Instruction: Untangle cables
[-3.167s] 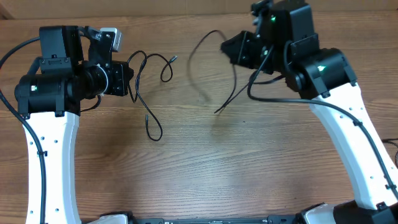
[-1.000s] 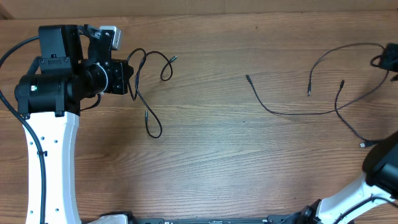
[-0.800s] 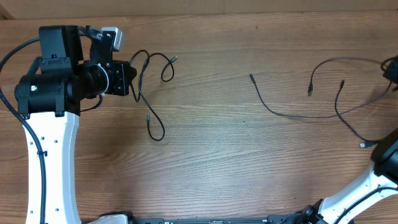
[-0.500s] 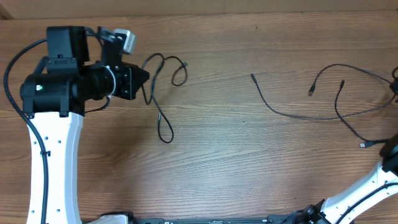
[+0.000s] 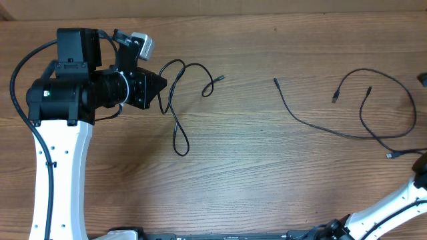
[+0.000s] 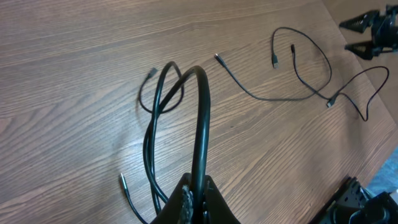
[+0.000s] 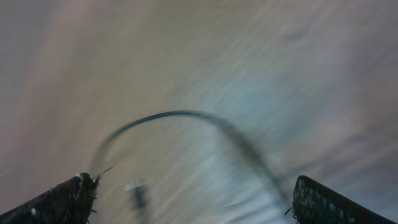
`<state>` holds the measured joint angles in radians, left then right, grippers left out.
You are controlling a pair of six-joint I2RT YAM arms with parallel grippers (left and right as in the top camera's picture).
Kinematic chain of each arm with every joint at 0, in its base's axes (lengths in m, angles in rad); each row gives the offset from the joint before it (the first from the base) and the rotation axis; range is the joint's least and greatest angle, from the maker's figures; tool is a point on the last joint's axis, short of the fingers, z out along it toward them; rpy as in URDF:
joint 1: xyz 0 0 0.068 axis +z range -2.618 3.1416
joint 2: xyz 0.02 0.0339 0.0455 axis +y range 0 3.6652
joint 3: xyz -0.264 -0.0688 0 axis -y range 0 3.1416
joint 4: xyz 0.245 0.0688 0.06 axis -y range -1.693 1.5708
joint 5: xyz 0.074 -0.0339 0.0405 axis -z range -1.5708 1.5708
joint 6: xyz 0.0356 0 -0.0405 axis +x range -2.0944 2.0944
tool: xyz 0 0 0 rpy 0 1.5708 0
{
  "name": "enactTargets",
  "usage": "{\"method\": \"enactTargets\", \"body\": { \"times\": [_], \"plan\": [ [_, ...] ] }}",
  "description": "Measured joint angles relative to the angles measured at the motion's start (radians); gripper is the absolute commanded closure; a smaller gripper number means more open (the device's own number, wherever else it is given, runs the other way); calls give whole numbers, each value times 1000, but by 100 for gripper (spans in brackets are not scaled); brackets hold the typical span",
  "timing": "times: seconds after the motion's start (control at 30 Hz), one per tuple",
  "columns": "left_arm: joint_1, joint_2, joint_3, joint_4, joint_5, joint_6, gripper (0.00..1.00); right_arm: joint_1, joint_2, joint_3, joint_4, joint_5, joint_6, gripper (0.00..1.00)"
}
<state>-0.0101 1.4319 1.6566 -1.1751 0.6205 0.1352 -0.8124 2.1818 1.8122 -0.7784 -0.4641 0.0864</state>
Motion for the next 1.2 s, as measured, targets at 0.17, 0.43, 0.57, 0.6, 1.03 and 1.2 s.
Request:
{"method": "enactTargets", "body": {
  "times": [0.17,0.43,0.57,0.6,1.03,1.2],
  "plan": [
    [0,0,0,-2,1,63,96,97,-117,11,-109,-266,-51,0],
    [0,0,0,-2,23,129,96,477,-168,30,-415,-398,-116,0],
    [0,0,0,-3,50,131,96,741,-168,30,-486,-415,-204,1],
    [0,0,0,-4,53,131,96,803,-168,30,-491,-419,-220,1],
    [-5,0,0,-37,66,93,96,1184,-168,30,-415,-505,-308,6],
    [-51,0,0,-29,93,12,96,1228,-168,30,-294,-549,-234,6]
  ]
}}
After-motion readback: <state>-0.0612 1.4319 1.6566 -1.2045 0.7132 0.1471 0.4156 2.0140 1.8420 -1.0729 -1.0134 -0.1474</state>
